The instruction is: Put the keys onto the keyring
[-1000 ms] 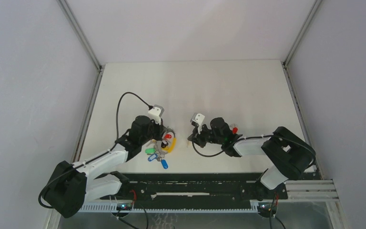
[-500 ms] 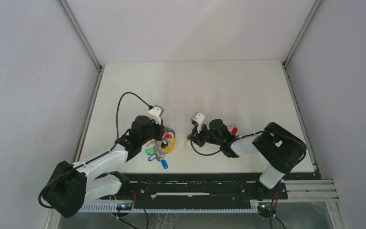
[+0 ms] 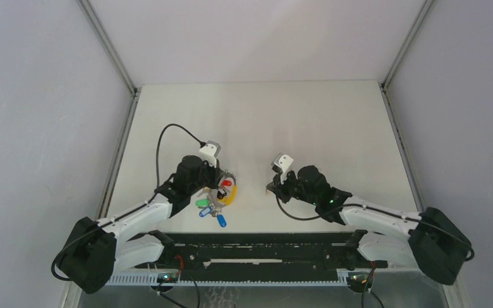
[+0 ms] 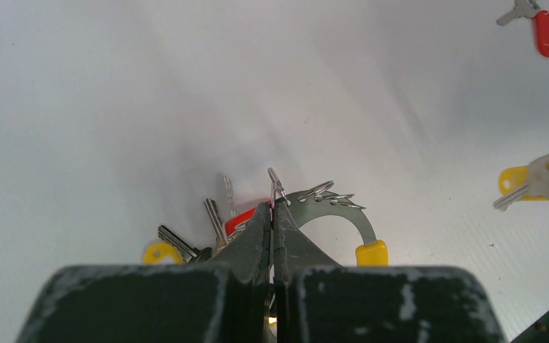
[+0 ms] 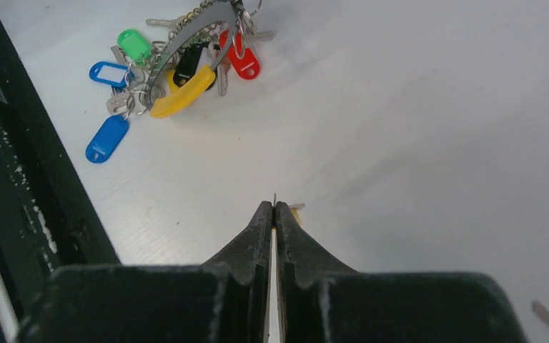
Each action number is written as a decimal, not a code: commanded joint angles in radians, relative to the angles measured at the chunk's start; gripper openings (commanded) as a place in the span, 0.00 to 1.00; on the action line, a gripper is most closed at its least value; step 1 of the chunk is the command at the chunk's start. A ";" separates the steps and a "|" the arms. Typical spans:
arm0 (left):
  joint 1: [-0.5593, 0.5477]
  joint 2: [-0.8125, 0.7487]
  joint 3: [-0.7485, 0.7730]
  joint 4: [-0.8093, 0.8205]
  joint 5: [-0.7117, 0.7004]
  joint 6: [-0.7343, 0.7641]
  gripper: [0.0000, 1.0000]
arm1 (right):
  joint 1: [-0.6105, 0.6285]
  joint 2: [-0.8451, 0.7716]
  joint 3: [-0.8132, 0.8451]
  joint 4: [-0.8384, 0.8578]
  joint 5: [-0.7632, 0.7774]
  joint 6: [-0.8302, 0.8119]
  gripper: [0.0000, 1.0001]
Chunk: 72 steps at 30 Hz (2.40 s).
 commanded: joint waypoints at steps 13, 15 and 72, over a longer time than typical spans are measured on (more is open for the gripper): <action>0.004 -0.007 -0.007 0.047 0.011 0.006 0.00 | 0.080 0.003 0.091 -0.461 0.168 0.192 0.00; 0.004 -0.009 -0.008 0.047 0.007 0.007 0.00 | 0.069 0.078 0.124 -0.419 0.166 0.163 0.00; 0.004 -0.012 -0.004 0.036 0.005 0.014 0.00 | -0.102 0.673 0.911 -1.035 -0.060 0.023 0.24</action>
